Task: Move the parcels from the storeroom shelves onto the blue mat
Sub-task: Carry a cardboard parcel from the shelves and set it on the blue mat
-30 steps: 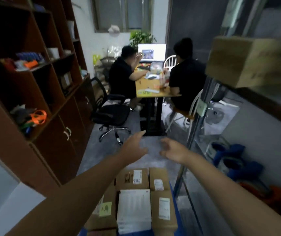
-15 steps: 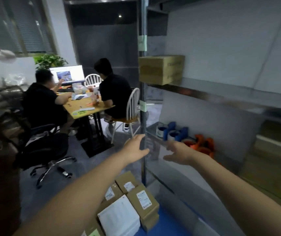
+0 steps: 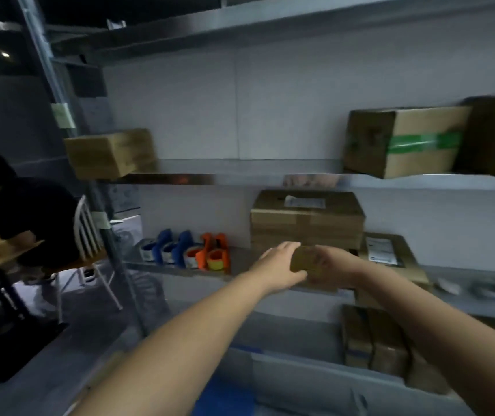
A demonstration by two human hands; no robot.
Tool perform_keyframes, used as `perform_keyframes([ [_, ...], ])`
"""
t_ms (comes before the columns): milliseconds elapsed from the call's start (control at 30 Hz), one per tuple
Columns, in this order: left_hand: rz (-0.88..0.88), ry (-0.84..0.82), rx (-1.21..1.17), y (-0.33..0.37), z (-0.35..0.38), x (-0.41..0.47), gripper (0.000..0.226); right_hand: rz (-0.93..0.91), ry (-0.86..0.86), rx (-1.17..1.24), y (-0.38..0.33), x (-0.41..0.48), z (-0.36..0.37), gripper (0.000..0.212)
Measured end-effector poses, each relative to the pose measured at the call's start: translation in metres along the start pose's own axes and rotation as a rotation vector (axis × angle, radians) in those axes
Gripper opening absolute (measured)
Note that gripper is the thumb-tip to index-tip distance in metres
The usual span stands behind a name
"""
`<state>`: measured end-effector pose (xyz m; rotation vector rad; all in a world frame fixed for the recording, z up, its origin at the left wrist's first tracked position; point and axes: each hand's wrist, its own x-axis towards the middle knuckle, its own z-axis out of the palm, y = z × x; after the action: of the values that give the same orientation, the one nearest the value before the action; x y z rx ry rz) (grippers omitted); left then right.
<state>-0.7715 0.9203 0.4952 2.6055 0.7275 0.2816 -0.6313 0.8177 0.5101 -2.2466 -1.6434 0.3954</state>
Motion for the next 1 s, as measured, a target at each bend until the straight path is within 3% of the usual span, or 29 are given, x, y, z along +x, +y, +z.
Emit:
perform_keyframes([
  [267, 0.223, -0.217, -0.029, 0.194, 0.146, 0.026, 0.076, 0.353, 0.040, 0.083, 0.194, -0.208, -0.036, 0.064],
  [600, 0.534, -0.458, -0.141, 0.429, 0.327, 0.030, 0.069, 0.878, 0.304, 0.189, 0.377, -0.456, -0.057, 0.062],
  [800, 0.620, -0.577, -0.122, 0.515, 0.413, 0.052, 0.071, 1.043, 0.440, 0.277, 0.456, -0.538, -0.064, 0.059],
  [1000, 0.612, -0.658, -0.140, 0.587, 0.488, 0.111, 0.069, 1.159, 0.434, 0.274, 0.555, -0.557, -0.083, 0.062],
])
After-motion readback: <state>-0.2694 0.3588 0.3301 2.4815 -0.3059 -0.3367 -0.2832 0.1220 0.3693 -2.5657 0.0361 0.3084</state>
